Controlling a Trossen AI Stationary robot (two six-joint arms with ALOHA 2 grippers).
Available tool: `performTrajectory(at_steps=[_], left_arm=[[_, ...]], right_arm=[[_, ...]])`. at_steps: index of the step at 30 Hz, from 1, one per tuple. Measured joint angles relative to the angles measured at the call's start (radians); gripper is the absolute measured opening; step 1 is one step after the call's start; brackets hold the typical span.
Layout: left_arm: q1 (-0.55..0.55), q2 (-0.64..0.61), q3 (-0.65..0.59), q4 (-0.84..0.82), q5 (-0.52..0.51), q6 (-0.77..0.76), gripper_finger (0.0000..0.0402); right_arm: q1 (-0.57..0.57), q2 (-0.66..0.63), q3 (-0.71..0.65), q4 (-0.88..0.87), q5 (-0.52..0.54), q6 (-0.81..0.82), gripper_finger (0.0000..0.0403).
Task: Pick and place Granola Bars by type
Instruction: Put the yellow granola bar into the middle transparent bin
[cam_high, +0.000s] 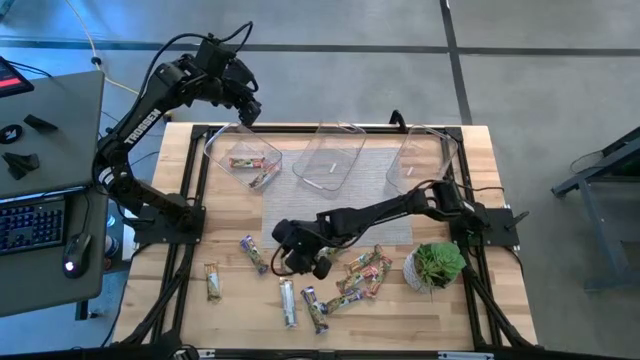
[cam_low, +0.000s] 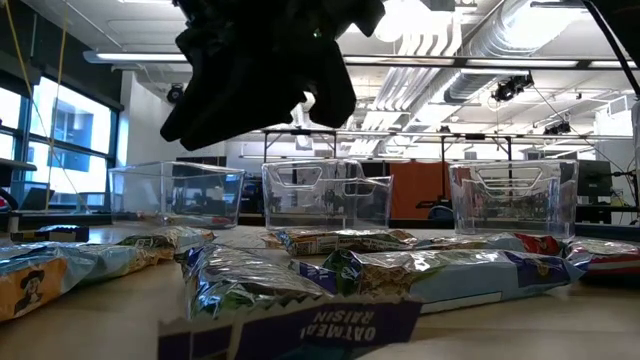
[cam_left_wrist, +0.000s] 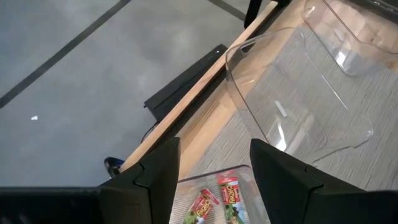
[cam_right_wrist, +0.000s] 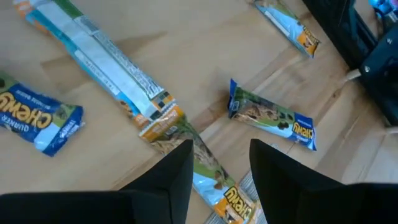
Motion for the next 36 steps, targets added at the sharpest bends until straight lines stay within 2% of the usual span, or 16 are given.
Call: performTrajectory(at_steps=[6,12,18,22,28,32,36], left_arm=[[0.0,0.0,0.0,-0.035,0.028,0.019,0.0188],[-0.008,0.0,0.0,-0.212,0.122,0.026,0.0188],[-0.136,-0.046,-0.035,-0.396,0.14,0.009,0.0188],[-0.284,-0.164,-0.174,-0.395,0.115,-0.209,0.0188],[-0.549,-0.451,-0.534,-0.358,-0.081,-0.724,0.0188],[-0.703,-0.639,-0.767,-0.298,-0.055,-1.049,0.0188],[-0.819,-0.755,-0.924,-0.208,-0.002,-1.23,0.0188]], right_arm=[[-0.011,0.0,0.0,0.025,0.038,0.128,0.0159],[-0.01,0.0,0.0,0.029,0.042,0.138,0.0186],[-0.012,0.0,0.0,0.035,0.081,0.115,0.0196],[-0.012,0.0,0.0,0.033,0.126,0.12,0.0195],[-0.023,0.001,0.0,0.017,0.127,0.119,0.0195],[-0.036,0.001,0.0,0.018,0.129,0.119,0.0195],[-0.054,0.001,0.0,0.022,0.132,0.119,0.0195]])
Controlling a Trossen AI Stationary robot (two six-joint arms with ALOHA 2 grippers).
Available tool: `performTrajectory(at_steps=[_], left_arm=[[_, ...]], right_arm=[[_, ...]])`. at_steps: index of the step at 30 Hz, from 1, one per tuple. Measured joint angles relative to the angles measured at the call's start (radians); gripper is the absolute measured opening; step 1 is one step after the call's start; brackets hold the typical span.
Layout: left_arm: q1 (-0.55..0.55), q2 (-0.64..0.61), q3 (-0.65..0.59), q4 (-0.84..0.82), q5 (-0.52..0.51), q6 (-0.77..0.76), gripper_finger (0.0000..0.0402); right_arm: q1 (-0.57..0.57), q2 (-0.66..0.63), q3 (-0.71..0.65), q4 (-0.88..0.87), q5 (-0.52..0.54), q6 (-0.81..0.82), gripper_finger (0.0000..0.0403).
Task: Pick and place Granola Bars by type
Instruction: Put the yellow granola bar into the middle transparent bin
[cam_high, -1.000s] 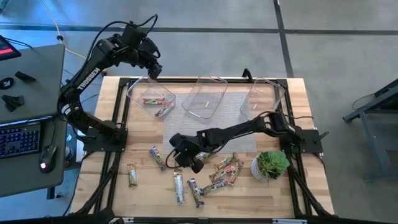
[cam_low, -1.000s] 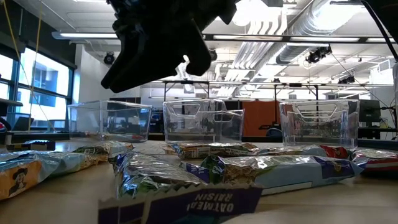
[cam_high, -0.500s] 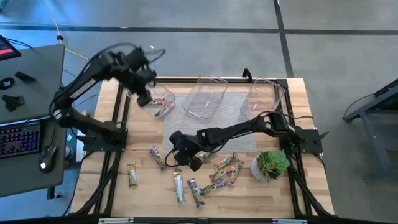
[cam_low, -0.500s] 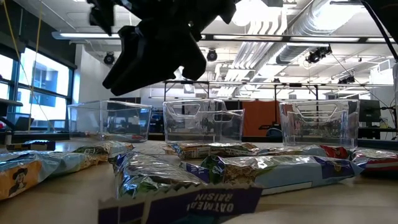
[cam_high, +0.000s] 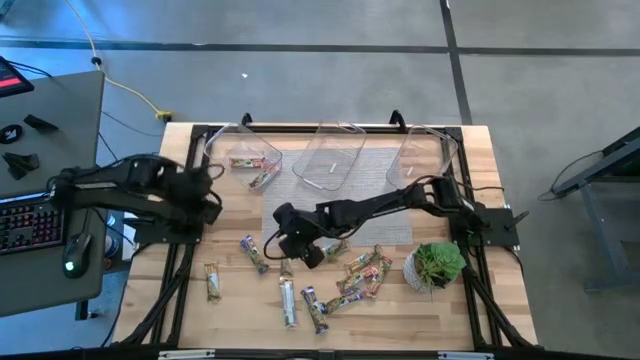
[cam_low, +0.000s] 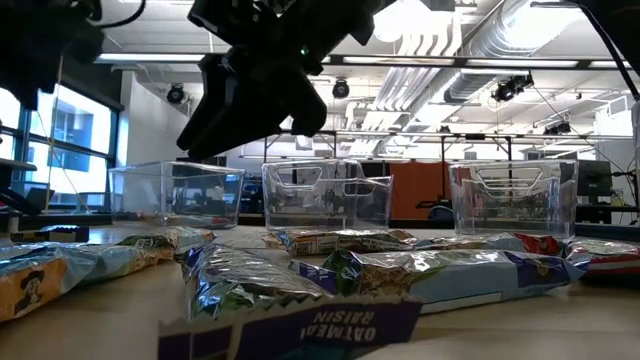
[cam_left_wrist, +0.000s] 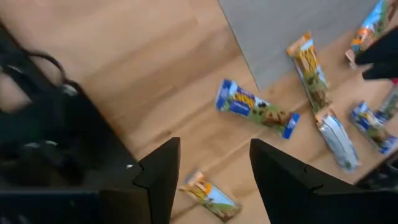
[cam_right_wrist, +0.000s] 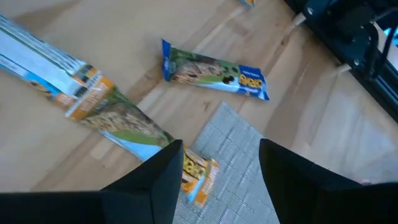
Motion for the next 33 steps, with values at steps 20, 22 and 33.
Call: performTrajectory(at_steps=[20,22,33], left_arm=[[-0.521,0.454,-0.116,0.236,0.072,-0.576,0.0188],[-0.578,0.489,-0.116,0.258,0.114,-0.71,0.0188],[-0.817,0.508,-0.125,0.379,0.075,-1.143,0.0188]], right_arm=[[-0.067,0.0,0.0,0.004,-0.004,0.022,0.0195],[-0.068,0.0,0.0,0.003,-0.004,0.021,0.0194],[-0.071,0.0,0.0,0.0,-0.008,0.026,0.0193]])
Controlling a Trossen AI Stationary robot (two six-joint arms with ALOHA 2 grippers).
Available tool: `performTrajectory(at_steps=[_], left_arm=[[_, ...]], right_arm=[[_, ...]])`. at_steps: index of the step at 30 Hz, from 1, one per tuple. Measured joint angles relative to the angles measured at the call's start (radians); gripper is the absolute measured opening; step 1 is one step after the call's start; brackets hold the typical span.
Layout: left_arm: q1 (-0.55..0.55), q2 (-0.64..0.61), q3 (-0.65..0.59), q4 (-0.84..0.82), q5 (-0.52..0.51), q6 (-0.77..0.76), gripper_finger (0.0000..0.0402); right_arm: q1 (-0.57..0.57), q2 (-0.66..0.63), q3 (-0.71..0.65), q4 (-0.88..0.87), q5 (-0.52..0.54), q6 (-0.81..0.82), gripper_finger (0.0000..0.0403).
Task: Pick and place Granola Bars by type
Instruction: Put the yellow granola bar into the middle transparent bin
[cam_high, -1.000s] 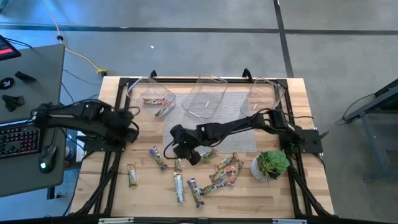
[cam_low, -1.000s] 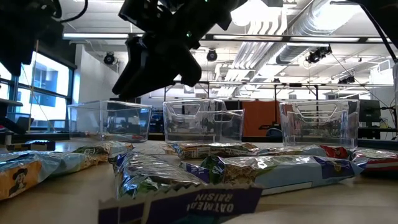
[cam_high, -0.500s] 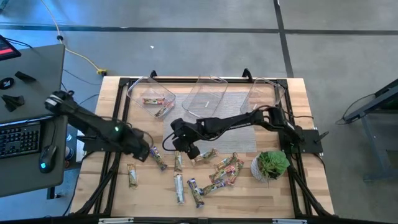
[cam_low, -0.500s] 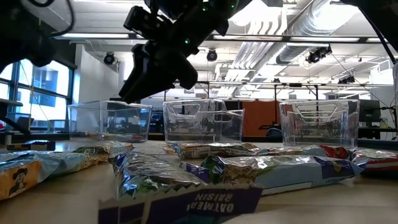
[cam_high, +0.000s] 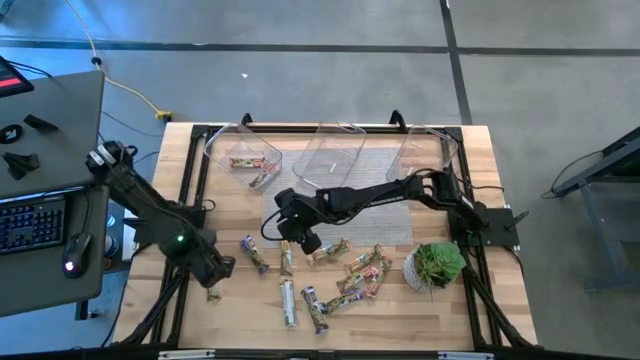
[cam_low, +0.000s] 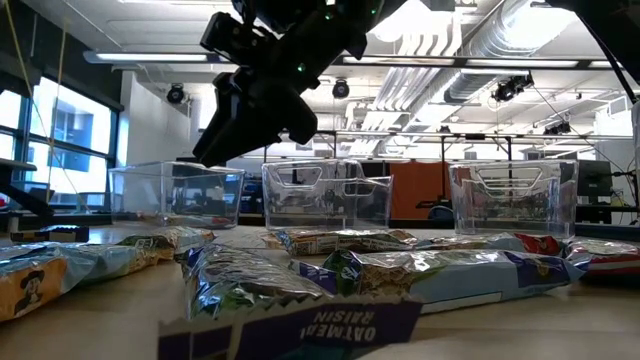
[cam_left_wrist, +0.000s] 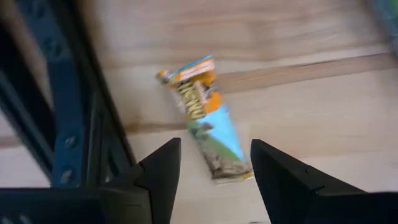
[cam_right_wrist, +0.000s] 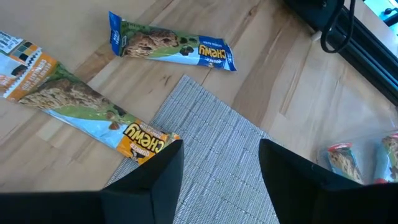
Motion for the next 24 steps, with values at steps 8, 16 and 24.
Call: performTrajectory(at_steps=[8,16,24], left_arm=[[-0.021,0.0,-0.085,0.143,-0.013,-0.023,0.0188],[-0.021,0.0,-0.183,0.256,-0.008,-0.015,0.0188],[-0.021,0.001,-0.234,0.306,-0.016,-0.005,0.0188]], right_arm=[[0.0,0.0,0.0,0.0,0.0,0.0,0.0193],[0.0,0.0,0.0,0.0,0.0,0.001,0.0193],[-0.002,0.0,0.0,0.0,-0.032,0.002,0.0193]])
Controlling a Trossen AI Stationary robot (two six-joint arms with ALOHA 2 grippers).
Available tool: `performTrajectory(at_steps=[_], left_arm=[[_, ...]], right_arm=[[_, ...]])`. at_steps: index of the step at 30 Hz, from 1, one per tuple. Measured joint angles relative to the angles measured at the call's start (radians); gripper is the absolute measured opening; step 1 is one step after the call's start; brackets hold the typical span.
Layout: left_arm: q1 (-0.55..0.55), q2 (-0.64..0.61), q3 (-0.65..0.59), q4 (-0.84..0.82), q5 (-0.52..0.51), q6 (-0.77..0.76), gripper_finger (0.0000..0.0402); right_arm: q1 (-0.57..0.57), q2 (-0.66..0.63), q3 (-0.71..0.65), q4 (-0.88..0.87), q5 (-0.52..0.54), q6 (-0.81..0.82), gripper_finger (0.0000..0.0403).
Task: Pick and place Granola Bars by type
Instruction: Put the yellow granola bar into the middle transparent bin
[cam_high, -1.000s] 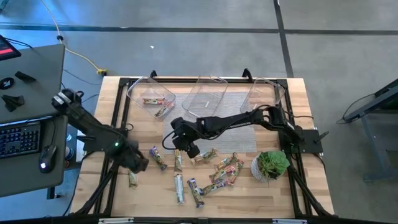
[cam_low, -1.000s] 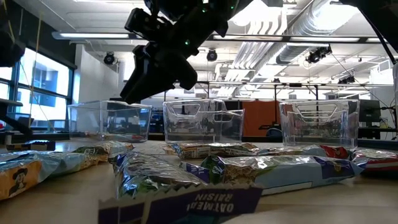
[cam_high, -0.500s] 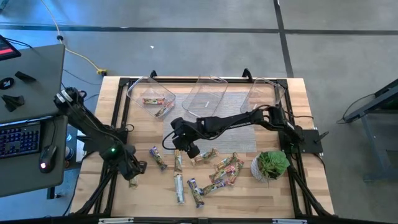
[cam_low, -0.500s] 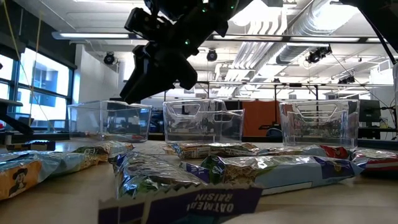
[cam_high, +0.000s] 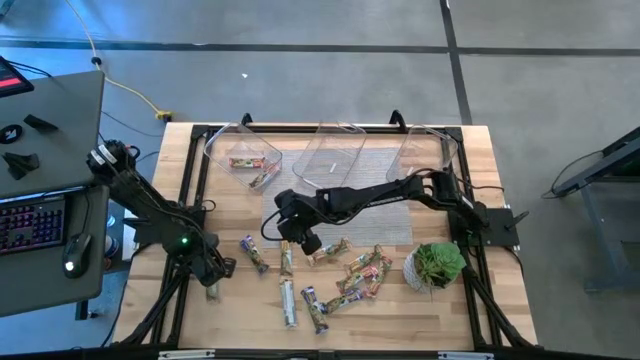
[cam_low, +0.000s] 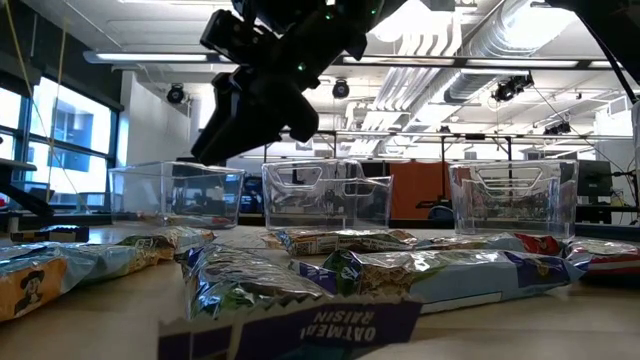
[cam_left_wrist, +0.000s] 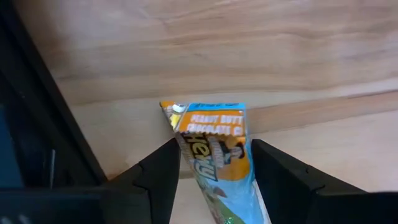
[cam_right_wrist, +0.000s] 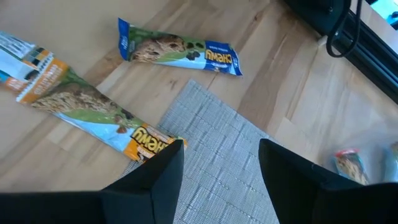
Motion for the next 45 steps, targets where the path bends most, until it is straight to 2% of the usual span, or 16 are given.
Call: performTrajectory(at_steps=[10,15,29,33,42,45], left_arm=[[-0.001,-0.001,-0.003,0.028,-0.024,0.099,0.0189],[0.001,-0.001,-0.003,0.016,0.003,0.11,0.0188],[0.0,-0.001,-0.001,0.009,-0.064,0.128,0.0188],[0.0,-0.001,-0.002,0.007,-0.066,0.13,0.0187],[0.0,-0.001,-0.002,-0.014,-0.082,0.131,0.0129],[0.0,-0.001,-0.002,-0.011,-0.092,0.131,0.0121]], right_arm=[[0.0,0.0,0.0,0.007,-0.015,0.0,0.0193],[0.0,0.0,0.0,0.007,-0.015,0.0,0.0193],[0.005,0.0,0.0,0.007,-0.014,0.0,0.0193],[0.025,0.0,0.0,0.016,0.037,0.024,0.0193],[0.061,0.0,0.0,0.012,0.133,0.041,0.0193],[0.073,-0.004,0.0,-0.02,0.168,0.043,0.0193]])
